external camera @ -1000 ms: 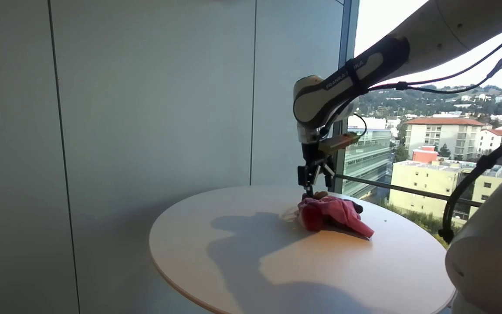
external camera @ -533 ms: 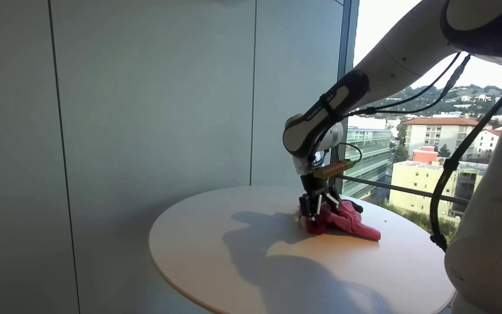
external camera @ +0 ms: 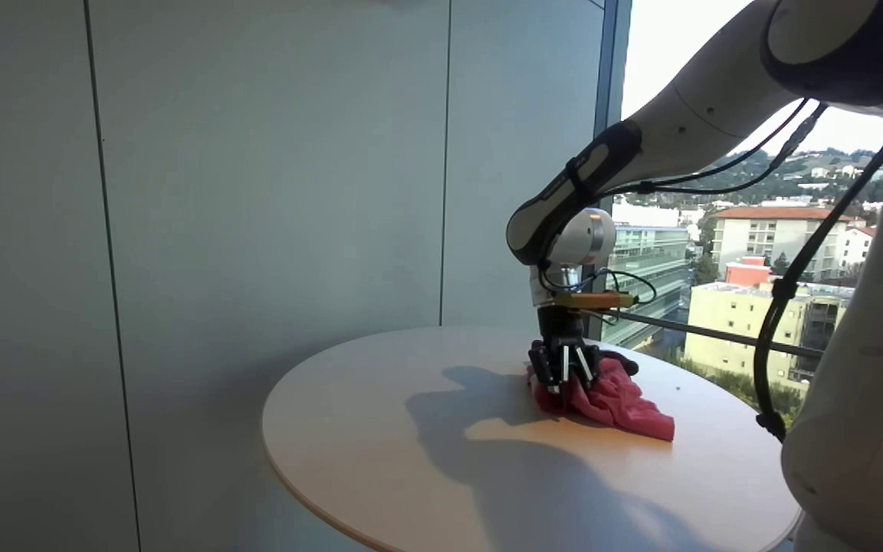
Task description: Move the items on the table to the left
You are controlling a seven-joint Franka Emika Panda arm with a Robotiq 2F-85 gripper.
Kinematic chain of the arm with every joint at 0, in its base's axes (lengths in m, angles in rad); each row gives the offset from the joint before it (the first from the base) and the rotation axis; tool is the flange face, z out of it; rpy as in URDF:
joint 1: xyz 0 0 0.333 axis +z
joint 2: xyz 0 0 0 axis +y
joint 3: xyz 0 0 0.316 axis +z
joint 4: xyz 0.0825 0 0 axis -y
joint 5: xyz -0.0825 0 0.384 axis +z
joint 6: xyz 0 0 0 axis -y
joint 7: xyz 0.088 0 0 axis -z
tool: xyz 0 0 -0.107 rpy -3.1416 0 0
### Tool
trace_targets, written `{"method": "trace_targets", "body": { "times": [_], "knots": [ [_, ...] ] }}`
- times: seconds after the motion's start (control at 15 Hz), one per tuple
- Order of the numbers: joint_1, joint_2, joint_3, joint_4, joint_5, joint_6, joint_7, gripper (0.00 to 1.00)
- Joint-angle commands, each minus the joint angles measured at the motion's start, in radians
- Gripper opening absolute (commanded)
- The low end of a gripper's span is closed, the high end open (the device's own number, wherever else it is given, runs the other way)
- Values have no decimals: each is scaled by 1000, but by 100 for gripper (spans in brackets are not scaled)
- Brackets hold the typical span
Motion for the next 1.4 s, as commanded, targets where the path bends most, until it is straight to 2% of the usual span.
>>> {"method": "trace_targets", "body": {
  "times": [0.0,0.07,0.2,0.33,0.47,0.67,0.93,1.07,1.13,1.33],
  "knots": [
    [-11,-6,-17,9,33,2,-17,21],
    [-14,-9,-19,8,25,8,-15,13],
    [-17,-18,-21,6,5,23,-13,6],
    [-18,-31,-19,24,-27,36,-20,9],
    [-18,-63,-18,60,-62,62,-33,8],
    [-17,-106,-22,143,-69,88,-65,9],
    [2,-142,-28,257,17,128,-126,9],
    [29,-154,-30,295,118,126,-172,9],
    [46,-158,-31,315,177,85,-203,9],
    [107,-218,6,281,288,47,-250,9]
  ]
}}
